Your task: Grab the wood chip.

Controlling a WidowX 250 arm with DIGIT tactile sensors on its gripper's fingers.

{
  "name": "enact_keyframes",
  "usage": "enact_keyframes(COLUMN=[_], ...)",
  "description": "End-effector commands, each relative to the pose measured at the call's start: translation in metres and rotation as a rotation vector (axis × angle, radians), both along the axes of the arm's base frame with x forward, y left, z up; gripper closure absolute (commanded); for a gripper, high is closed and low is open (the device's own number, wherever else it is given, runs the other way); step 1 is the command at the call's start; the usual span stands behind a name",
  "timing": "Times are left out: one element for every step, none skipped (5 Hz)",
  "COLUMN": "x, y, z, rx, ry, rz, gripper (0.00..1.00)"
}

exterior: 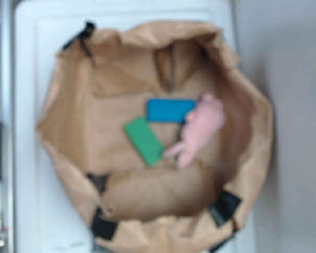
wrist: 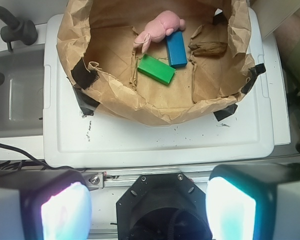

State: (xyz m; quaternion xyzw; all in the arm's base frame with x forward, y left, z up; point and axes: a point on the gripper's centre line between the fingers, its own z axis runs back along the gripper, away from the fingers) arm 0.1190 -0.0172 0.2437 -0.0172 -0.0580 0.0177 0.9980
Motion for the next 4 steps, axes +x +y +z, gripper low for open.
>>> enact_keyframes(x=[0.000,0.029,0.045,0.053], y=[0.000,-0.021,-0.026,-0.021], z=[0.000,-0.007,-0.018,-0.035], rx=[0.000,-0.002,0.004,0.025], ry=[0.000,-0.022,-0.031,-0.054], rz=[0.000,0.094,0.129,0.225], gripper=[0.00,0.00,0.00,0.00])
